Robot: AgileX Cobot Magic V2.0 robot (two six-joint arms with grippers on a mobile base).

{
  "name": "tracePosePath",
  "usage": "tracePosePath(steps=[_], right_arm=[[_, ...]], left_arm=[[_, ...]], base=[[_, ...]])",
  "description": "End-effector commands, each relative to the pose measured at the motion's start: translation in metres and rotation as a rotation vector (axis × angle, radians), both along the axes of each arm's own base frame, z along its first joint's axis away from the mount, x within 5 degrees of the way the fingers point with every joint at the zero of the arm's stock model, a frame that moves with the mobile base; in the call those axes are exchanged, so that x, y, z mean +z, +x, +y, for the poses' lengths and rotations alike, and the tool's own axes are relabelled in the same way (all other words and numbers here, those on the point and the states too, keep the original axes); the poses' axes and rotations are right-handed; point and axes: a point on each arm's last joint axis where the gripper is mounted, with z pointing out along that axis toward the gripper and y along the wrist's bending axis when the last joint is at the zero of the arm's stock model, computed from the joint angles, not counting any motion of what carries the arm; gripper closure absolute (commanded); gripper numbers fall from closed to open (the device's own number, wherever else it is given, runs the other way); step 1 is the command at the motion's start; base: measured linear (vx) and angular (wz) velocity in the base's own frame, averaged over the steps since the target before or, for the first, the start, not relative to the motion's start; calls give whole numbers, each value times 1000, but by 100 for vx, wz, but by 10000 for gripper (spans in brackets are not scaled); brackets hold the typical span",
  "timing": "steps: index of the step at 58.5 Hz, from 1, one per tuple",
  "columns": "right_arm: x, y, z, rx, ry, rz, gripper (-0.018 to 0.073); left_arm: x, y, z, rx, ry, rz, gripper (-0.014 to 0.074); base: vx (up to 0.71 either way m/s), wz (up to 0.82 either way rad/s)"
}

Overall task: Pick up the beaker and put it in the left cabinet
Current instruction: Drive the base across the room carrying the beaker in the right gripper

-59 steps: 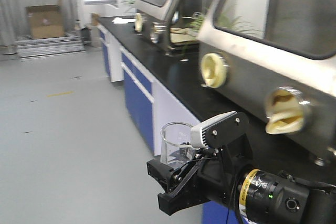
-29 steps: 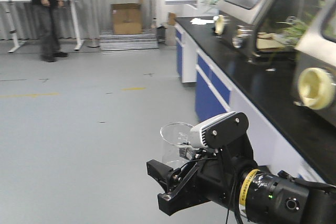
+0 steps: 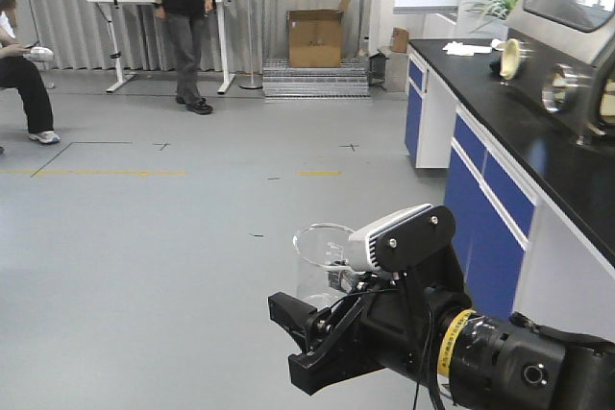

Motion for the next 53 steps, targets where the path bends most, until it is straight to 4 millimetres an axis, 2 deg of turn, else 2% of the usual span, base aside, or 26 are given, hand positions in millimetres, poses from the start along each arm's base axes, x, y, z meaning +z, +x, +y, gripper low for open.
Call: tracePosePath(steps=[1, 53], right_arm=[[29, -4, 0, 32, 90, -90, 495], [29, -4, 0, 32, 90, -90, 495]], left_arm=[[14, -2, 0, -2, 1, -116, 603], [14, -2, 0, -2, 1, -116, 603]], base=[[43, 15], [49, 6]])
